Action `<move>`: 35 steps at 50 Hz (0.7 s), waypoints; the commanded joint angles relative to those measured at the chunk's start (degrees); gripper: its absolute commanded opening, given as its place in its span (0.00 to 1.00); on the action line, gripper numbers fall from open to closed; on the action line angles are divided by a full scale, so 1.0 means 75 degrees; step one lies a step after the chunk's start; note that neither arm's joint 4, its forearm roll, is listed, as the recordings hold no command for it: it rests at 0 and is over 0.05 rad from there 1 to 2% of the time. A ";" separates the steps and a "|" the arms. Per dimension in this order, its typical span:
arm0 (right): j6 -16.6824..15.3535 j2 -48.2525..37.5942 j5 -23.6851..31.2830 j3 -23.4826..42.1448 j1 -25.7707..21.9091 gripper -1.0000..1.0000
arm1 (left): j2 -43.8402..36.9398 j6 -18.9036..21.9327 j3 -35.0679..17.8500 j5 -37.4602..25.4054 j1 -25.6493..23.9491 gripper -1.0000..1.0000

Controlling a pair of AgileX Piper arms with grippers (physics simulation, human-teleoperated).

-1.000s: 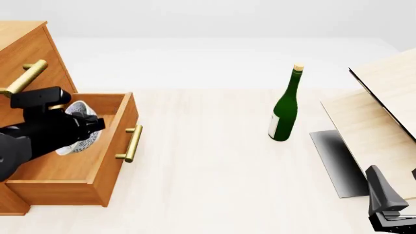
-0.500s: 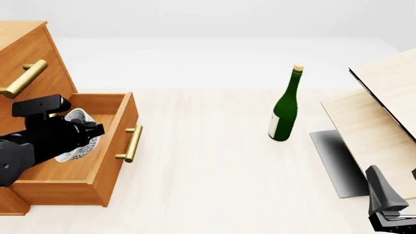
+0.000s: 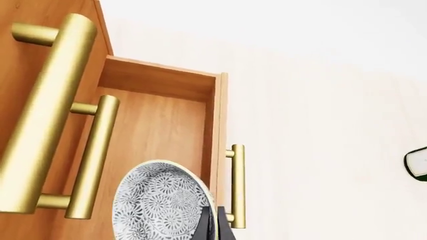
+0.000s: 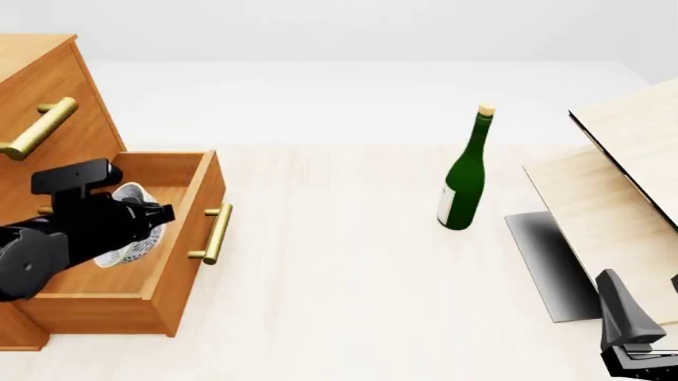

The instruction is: Put the bowl in the bottom drawer of the cabinet.

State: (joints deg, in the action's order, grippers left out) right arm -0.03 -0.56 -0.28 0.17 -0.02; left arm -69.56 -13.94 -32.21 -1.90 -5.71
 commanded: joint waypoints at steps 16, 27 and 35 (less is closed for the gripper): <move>0.0001 0.0002 0.0000 0.0000 0.0001 1.00 | -0.0451 0.0290 -0.0090 0.0204 0.0369 0.00; -0.0001 0.0000 0.0000 0.0000 0.0000 1.00 | -0.0594 0.0356 0.0005 0.0347 0.0513 0.00; -0.0002 -0.0001 0.0000 0.0000 0.0000 1.00 | -0.0620 0.0553 -0.0011 0.0355 0.0664 0.00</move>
State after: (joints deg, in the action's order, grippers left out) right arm -0.04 -0.56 -0.28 0.17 -0.02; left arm -73.67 -11.22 -32.05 0.24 -1.87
